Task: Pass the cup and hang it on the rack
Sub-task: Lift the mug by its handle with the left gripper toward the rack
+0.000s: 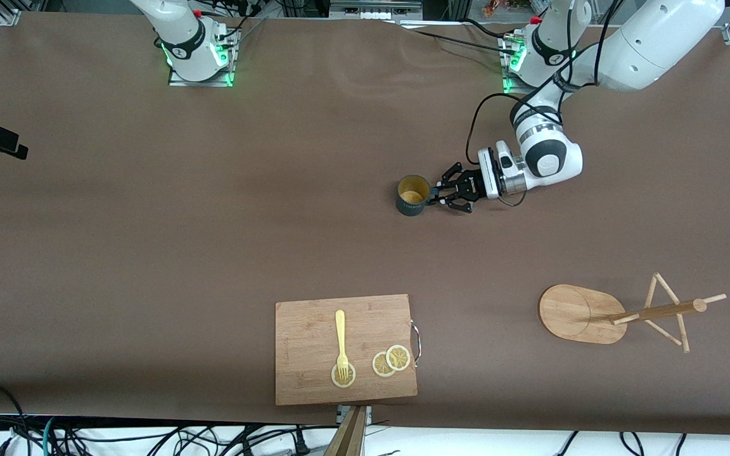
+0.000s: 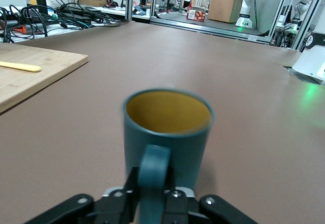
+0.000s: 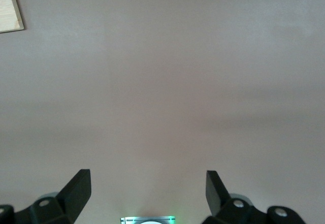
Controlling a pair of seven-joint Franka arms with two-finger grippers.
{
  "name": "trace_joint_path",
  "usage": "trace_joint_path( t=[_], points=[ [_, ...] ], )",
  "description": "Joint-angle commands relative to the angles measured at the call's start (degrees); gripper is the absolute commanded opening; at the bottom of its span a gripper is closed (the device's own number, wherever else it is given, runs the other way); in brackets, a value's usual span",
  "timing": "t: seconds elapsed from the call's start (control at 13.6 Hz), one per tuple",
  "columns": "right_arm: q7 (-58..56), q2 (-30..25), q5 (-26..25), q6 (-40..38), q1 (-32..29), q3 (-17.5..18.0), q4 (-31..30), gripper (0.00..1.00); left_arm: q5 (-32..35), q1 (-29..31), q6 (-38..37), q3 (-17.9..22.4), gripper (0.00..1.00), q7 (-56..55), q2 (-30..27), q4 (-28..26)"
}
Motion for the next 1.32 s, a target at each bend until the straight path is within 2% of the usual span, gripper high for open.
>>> trace_joint_path(
  t=[0.0, 0.22, 0.51, 0.81, 1.03, 1.25],
  points=[
    [-0.2, -0.1, -1.3, 0.7, 1.2, 0.4, -0.2, 1.0, -3.1, 0.0, 0.4, 0.3, 0.0, 10.8, 1.0, 0.7],
    [-0.2, 0.1, -2.8, 1.2, 2.1, 0.4, -0.2, 1.0, -3.5, 2.7, 0.1, 0.3, 0.0, 6.9, -1.3, -0.6],
    [-0.2, 0.1, -2.7, 1.3, 2.2, 0.1, -0.2, 1.0, -2.4, 8.1, -0.1, -0.1, 0.0, -13.2, -11.9, -4.7],
    [0.6, 0.2, -2.7, 1.4, 2.6, 0.3, -0.1, 1.0, 1.5, 13.6, -0.8, -0.3, 0.0, -31.7, -17.3, -5.3],
    [0.6, 0.2, -2.6, 1.5, 2.6, 0.3, -0.2, 1.0, 1.7, 18.5, -6.5, -0.3, 0.0, -48.0, -20.0, -5.2],
    [0.5, 0.2, -2.5, 1.4, 2.6, 0.3, -0.2, 1.0, 2.2, 23.1, -14.8, -0.1, 0.0, -62.8, -20.1, -4.4]
  ],
)
